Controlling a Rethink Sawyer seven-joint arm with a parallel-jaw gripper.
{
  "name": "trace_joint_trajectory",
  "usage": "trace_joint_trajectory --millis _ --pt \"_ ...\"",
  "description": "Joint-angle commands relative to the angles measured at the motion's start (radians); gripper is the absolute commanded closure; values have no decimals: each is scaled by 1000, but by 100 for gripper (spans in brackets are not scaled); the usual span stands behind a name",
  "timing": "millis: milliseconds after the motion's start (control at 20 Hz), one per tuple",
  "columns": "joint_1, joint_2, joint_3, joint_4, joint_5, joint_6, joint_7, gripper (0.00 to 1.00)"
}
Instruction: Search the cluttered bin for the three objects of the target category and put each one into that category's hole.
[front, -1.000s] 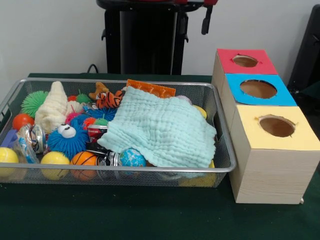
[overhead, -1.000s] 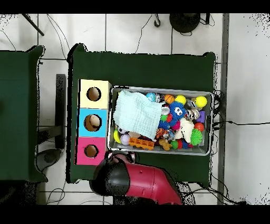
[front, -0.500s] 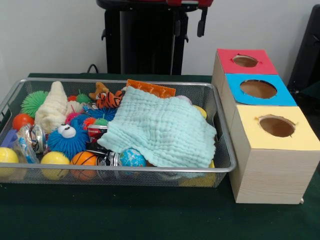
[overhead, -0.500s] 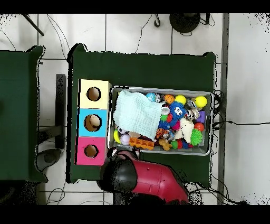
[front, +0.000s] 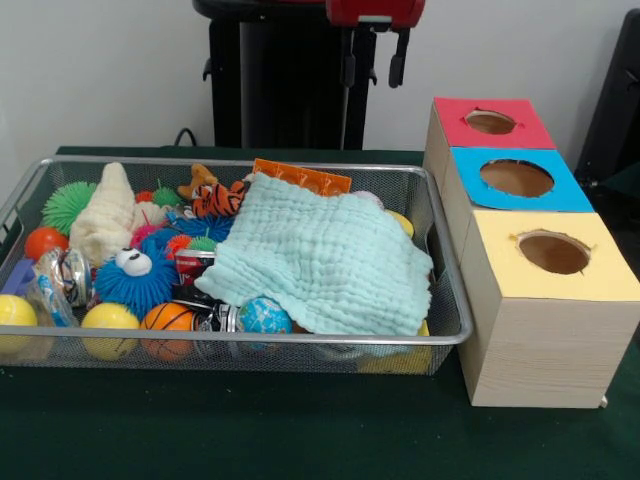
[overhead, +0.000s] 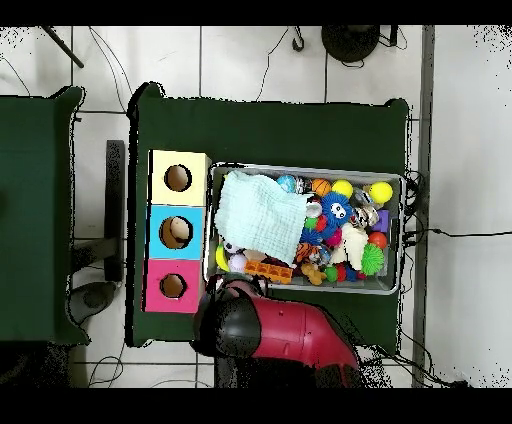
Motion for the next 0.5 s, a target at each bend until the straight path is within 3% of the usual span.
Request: trace_joint_trajectory --millis 50,500 --pt "-1 82 84 -84 -87 -97 42 0" --pt "-3 112 59 -108 -116 -144 71 0"
